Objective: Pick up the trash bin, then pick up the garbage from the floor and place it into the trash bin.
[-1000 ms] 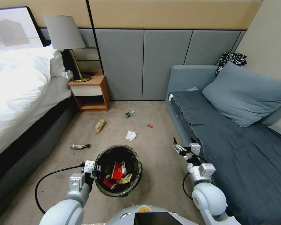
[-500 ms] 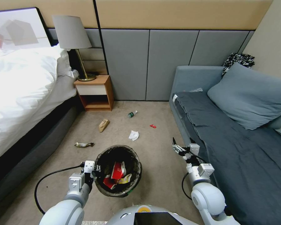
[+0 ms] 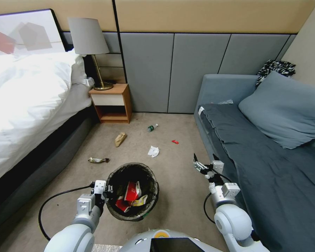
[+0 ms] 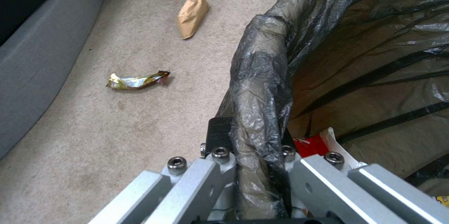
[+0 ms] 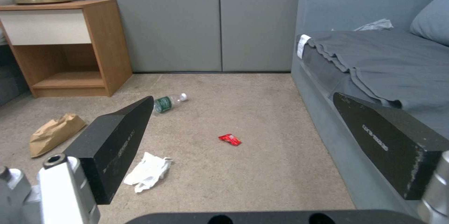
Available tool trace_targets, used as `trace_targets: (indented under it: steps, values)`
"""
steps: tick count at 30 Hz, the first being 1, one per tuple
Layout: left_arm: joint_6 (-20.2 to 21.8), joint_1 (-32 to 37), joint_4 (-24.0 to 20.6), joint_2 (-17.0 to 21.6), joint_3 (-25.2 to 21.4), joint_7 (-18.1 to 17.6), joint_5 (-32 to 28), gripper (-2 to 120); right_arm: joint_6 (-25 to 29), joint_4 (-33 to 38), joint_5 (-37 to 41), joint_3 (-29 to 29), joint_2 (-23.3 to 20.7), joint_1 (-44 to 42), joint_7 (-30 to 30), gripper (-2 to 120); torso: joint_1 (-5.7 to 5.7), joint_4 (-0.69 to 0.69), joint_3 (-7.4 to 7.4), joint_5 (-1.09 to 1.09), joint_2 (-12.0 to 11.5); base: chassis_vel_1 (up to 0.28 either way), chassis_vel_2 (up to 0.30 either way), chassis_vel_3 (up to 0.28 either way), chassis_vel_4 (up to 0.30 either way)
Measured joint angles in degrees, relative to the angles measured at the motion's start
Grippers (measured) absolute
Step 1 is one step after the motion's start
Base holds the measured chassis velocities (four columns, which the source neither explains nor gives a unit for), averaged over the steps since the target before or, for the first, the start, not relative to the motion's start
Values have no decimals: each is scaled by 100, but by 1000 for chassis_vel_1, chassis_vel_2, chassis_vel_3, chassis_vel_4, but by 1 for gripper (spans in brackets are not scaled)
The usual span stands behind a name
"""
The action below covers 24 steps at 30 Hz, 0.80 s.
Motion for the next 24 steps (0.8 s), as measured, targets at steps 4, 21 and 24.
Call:
trace_targets:
  steps: [4,21,24]
  values:
    - [-2,0,0,0,0,0,0,1,0,-2,0,-13,1,11,2,100,0,0,0,0,0,0,0,0,0]
    - [-5,2,0,-9,-1,2,1,1,-7,-23,-1,-26,10,13,12,100,0,0,0,0,0,0,0,0,0]
    - [-5,3,0,-10,0,2,2,1,-8,-28,-2,-36,12,16,14,100,0,0,0,0,0,0,0,0,0]
